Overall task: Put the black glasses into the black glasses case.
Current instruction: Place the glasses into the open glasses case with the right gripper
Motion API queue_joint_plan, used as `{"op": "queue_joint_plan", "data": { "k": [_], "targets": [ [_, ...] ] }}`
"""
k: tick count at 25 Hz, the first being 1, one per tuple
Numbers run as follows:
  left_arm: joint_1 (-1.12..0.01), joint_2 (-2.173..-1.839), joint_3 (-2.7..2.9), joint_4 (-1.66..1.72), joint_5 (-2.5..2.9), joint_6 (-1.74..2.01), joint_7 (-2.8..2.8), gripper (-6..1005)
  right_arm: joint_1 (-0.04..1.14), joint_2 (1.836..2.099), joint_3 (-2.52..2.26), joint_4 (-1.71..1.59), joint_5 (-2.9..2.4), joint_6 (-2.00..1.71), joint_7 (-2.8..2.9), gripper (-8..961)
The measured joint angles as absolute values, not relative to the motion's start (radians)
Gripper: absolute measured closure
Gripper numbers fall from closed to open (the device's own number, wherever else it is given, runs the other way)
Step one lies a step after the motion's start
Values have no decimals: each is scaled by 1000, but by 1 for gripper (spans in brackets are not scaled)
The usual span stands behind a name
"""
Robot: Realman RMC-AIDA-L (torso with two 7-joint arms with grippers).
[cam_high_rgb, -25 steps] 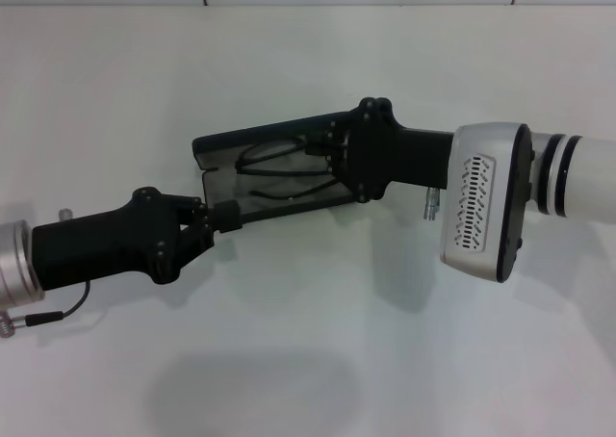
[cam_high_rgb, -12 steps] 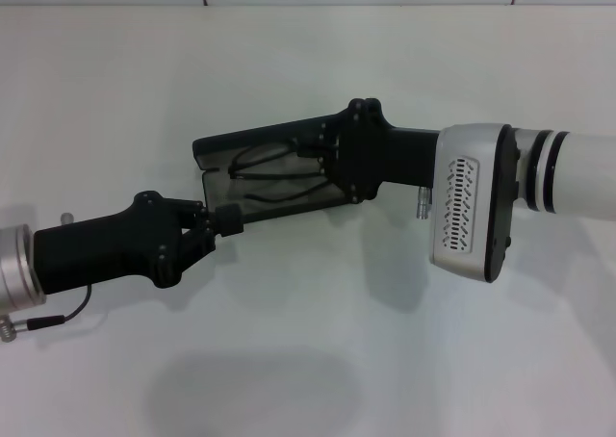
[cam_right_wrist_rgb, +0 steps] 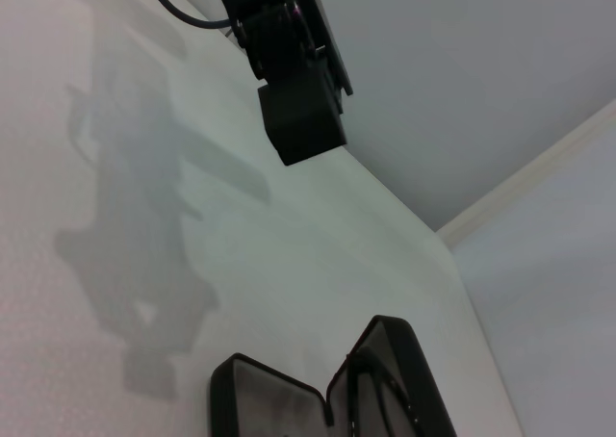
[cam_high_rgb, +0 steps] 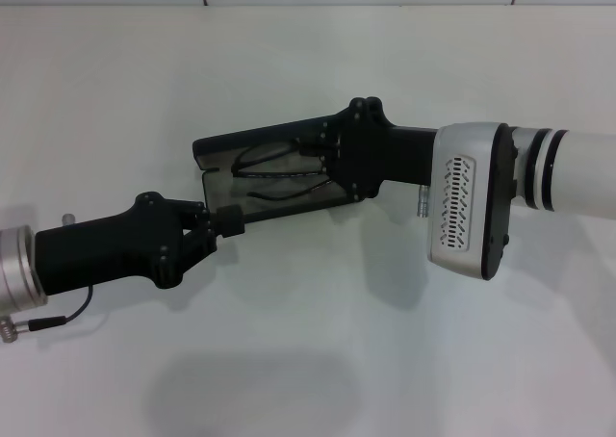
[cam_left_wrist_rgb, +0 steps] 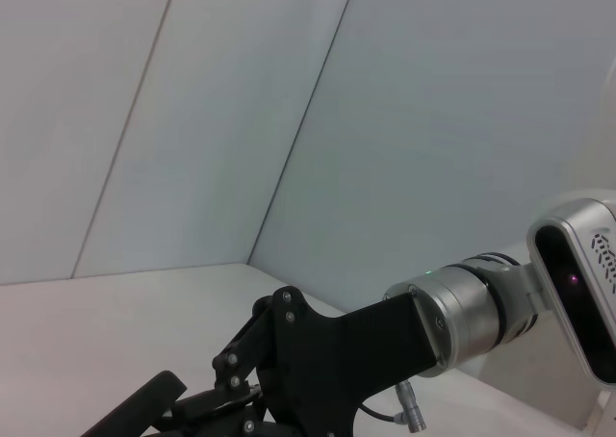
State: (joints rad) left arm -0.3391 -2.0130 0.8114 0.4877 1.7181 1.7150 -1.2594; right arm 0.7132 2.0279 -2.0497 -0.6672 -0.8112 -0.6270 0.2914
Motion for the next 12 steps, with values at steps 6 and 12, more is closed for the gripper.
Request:
{"op": "queue_joint_plan", "data": {
  "k": [6, 12],
  "targets": [
    [-340, -2013, 811, 488, 1718, 1715, -1259, 995, 713, 2028, -2049, -665, -811, -627, 284, 845],
    [-341, -2013, 812, 488, 1718, 1715, -1259, 995, 712, 2028, -2049, -663, -784, -617, 279, 844]
  ]
}}
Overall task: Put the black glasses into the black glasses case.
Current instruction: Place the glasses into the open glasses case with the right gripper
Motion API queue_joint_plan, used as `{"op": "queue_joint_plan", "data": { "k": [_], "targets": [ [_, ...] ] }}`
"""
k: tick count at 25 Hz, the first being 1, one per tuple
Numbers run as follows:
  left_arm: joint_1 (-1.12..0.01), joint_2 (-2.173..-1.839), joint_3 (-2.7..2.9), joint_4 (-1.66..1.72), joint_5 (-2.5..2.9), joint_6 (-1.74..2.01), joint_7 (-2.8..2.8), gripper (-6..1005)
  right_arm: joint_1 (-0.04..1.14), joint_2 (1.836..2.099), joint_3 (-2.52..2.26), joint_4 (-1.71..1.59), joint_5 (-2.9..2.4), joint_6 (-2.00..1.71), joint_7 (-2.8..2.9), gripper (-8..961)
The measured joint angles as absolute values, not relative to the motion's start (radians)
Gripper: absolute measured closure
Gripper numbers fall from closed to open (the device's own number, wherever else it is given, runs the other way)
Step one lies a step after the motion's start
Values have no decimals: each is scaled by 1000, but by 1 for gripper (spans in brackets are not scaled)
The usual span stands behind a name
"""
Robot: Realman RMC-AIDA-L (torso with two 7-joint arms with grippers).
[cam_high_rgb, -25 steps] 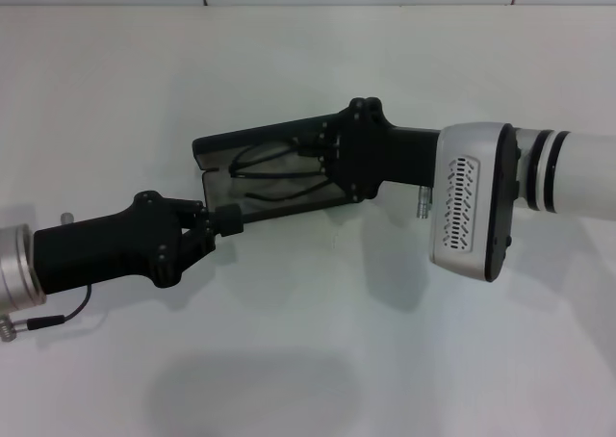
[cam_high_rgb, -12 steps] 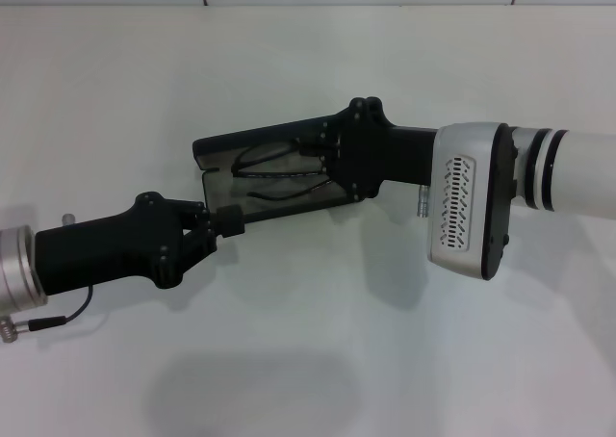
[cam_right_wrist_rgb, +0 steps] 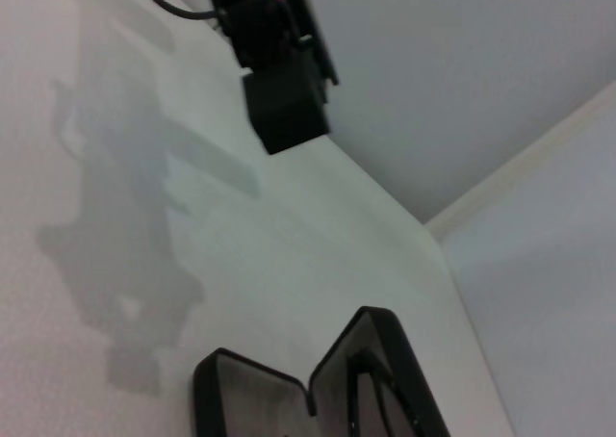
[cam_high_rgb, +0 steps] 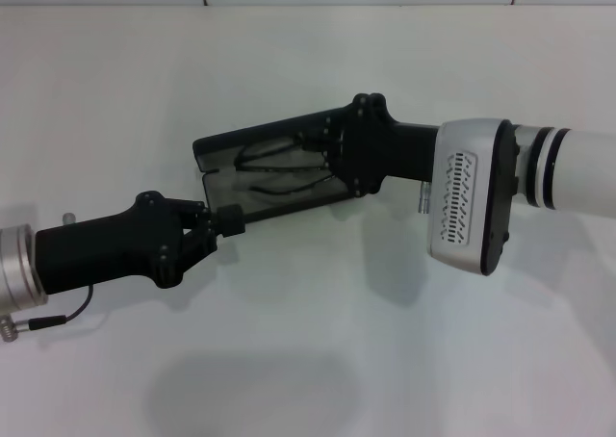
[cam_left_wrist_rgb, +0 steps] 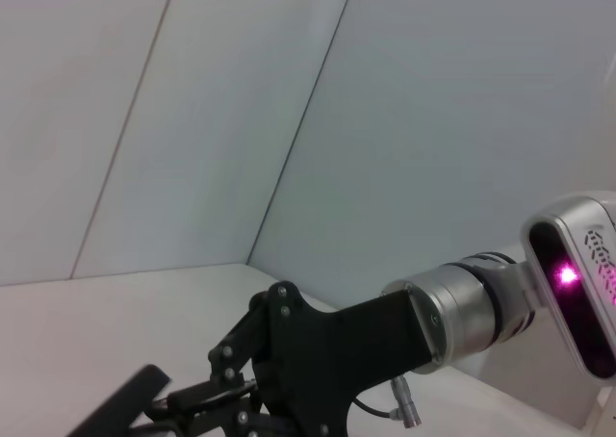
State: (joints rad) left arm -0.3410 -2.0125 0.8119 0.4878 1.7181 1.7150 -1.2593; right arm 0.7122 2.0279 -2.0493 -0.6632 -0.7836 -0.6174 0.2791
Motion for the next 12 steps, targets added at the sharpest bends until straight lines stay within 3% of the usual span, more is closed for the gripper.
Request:
{"op": "queue_joint_plan", "data": {
  "k": [12],
  "targets": [
    [-342, -2016, 815, 488, 1721, 1715, -1259, 995, 715, 2028, -2066, -661, -772, -609, 273, 840]
  ]
}}
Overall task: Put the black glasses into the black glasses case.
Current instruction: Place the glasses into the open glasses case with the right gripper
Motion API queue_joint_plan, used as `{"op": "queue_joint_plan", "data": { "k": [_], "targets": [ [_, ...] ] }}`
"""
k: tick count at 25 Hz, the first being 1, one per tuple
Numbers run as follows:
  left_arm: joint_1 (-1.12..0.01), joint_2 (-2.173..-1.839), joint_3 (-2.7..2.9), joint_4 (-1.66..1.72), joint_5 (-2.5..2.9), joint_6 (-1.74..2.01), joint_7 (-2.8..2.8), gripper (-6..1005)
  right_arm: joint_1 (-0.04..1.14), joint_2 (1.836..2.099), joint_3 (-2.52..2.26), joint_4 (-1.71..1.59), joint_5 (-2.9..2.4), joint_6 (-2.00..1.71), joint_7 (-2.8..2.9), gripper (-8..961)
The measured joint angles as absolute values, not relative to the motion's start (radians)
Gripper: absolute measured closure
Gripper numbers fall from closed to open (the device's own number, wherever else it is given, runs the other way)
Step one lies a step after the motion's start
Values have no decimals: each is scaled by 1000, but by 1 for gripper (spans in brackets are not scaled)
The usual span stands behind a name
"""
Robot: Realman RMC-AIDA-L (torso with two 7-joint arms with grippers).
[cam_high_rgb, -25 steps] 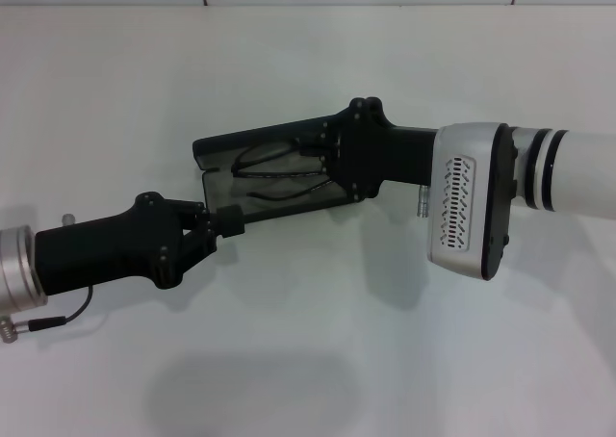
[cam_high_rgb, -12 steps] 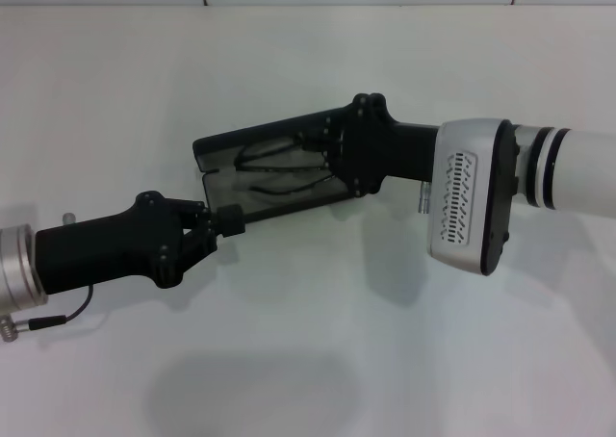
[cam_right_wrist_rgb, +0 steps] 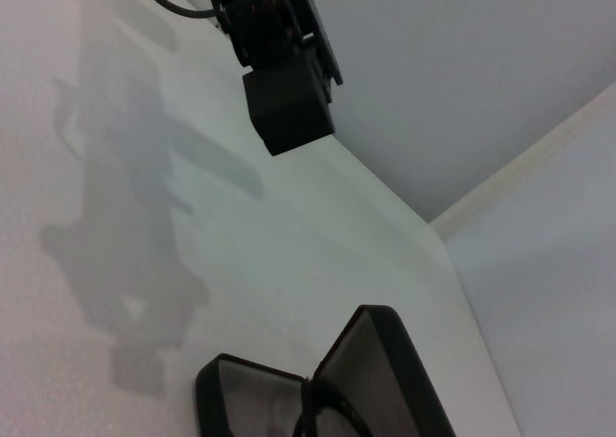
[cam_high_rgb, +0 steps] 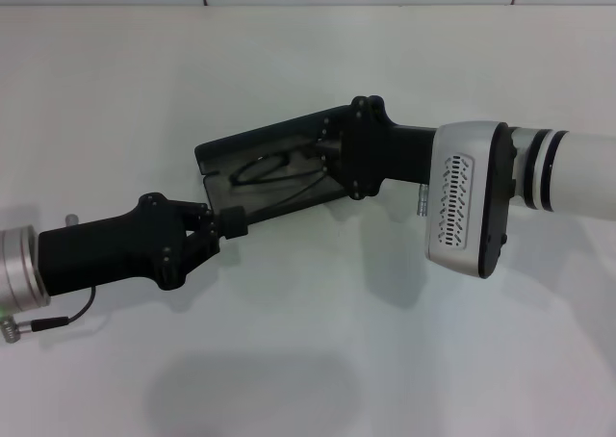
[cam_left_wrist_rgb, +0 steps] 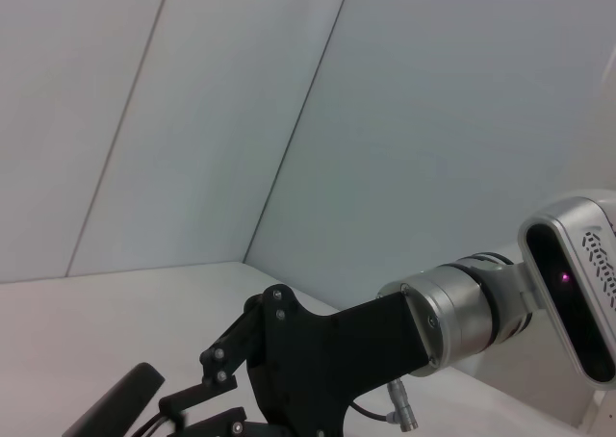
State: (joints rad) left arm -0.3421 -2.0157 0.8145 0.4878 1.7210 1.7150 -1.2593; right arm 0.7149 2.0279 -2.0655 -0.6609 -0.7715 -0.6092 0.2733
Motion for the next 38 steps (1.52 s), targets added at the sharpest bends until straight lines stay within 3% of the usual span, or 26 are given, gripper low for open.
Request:
{"op": "queue_joint_plan", "data": {
  "k": [30, 38],
  "targets": [
    [-334, -2011, 818, 495, 1716, 1717, -1259, 994, 678, 2028, -2049, -690, -738, -733, 270, 818],
    [-337, -2000, 815, 498, 1714, 1711, -1220, 994, 560, 2028, -1937, -756, -718, -784, 284, 488]
  ]
}}
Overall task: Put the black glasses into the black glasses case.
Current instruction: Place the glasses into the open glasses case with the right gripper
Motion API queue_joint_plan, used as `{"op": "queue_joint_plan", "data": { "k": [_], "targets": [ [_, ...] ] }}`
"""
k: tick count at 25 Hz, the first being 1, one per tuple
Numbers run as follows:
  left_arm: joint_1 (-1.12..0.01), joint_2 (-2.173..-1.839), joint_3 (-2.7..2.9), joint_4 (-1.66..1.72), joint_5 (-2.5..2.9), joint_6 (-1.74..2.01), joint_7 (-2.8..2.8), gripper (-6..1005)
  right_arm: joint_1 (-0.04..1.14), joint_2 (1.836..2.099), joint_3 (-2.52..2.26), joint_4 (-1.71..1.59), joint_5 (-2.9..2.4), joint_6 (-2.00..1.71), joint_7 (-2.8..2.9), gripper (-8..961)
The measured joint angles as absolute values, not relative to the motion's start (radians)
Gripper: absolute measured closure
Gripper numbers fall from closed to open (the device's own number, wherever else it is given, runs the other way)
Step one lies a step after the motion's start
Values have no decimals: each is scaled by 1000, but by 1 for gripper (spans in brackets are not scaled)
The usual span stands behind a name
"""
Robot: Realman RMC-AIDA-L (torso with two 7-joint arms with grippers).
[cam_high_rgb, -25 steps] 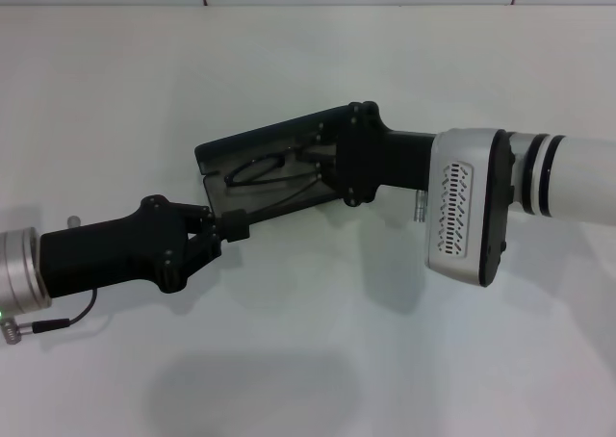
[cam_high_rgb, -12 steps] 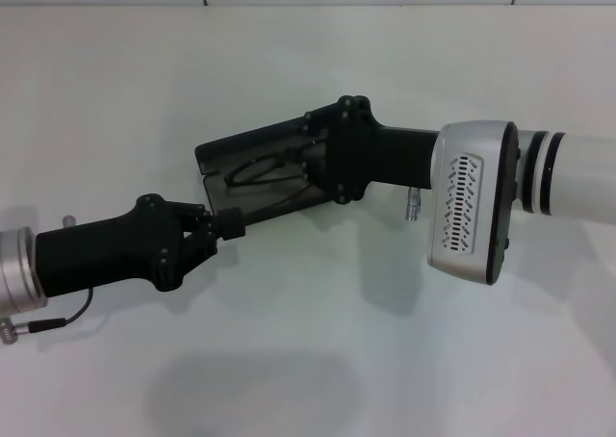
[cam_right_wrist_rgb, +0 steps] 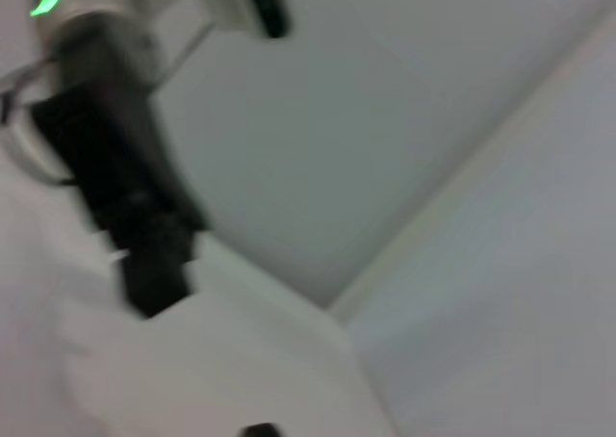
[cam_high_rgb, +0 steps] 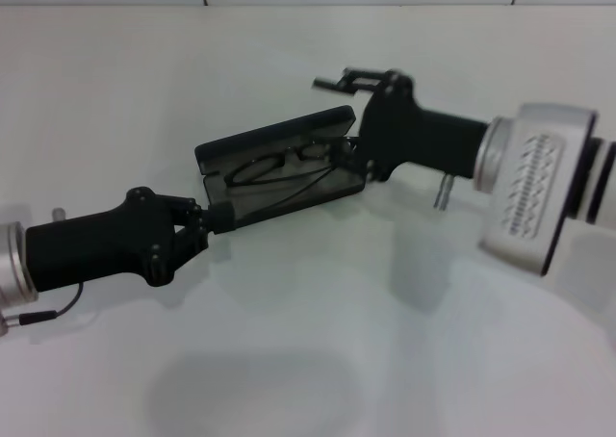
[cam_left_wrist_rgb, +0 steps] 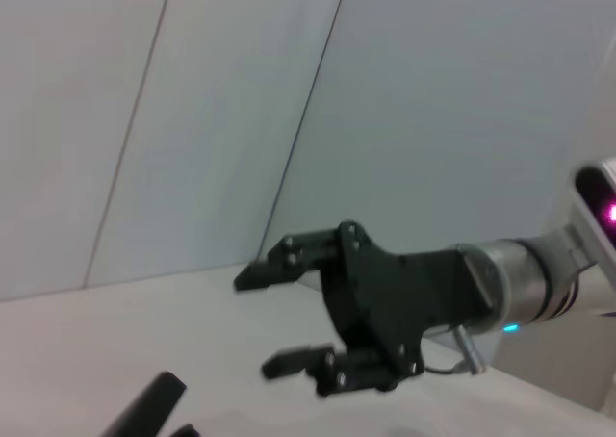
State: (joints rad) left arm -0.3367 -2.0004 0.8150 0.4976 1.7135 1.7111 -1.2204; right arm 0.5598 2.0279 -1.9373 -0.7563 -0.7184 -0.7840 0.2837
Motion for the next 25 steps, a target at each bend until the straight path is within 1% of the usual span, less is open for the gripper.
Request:
{"op": "queue_joint_plan", "data": {
  "k": [1, 5, 7, 8, 10, 11, 12, 13, 15, 17, 20, 22, 25],
  "targets": [
    [-337, -2000, 813, 498, 1713, 1709, -1213, 994, 548, 2028, -1930, -760, -704, -786, 292, 452],
    [-334, -1997, 773, 503, 1715, 1705, -1195, 994, 502, 2025, -1921, -772, -608, -823, 366, 452],
    [-331, -1997, 766, 514, 1716, 1706, -1183, 994, 453, 2017, -1896, -797, -591, -872, 472, 451],
    [-330, -1997, 766, 521, 1717, 1706, -1173, 994, 453, 2017, -1896, -797, -591, -872, 472, 451],
    [-327, -1998, 766, 528, 1718, 1706, -1148, 994, 424, 2008, -1872, -808, -596, -905, 562, 451],
    [-326, -1999, 766, 529, 1718, 1706, -1135, 994, 413, 2002, -1863, -809, -598, -923, 603, 451],
    [-325, -1999, 766, 529, 1718, 1706, -1126, 994, 395, 1975, -1842, -804, -610, -982, 705, 451],
    [-325, -1999, 765, 530, 1719, 1705, -1120, 994, 395, 1975, -1842, -804, -610, -982, 705, 451],
    [-324, -1998, 765, 535, 1722, 1702, -1109, 994, 385, 1947, -1810, -777, -640, -1070, 802, 451],
    [-323, -1998, 765, 543, 1729, 1694, -1102, 994, 382, 1929, -1757, -725, -691, -1177, 864, 450],
    [-322, -2003, 765, 560, 1749, 1678, -1098, 968, 382, 1923, -1664, -653, -814, -1301, 908, 450],
    [-321, -2009, 764, 572, 1768, 1668, -1093, 951, 381, 1925, -1600, -615, -921, -1357, 918, 409],
    [-320, -2011, 764, 576, 1772, 1666, -1092, 908, 374, 1935, -1542, -582, -1023, -1378, 917, 347]
  ]
}}
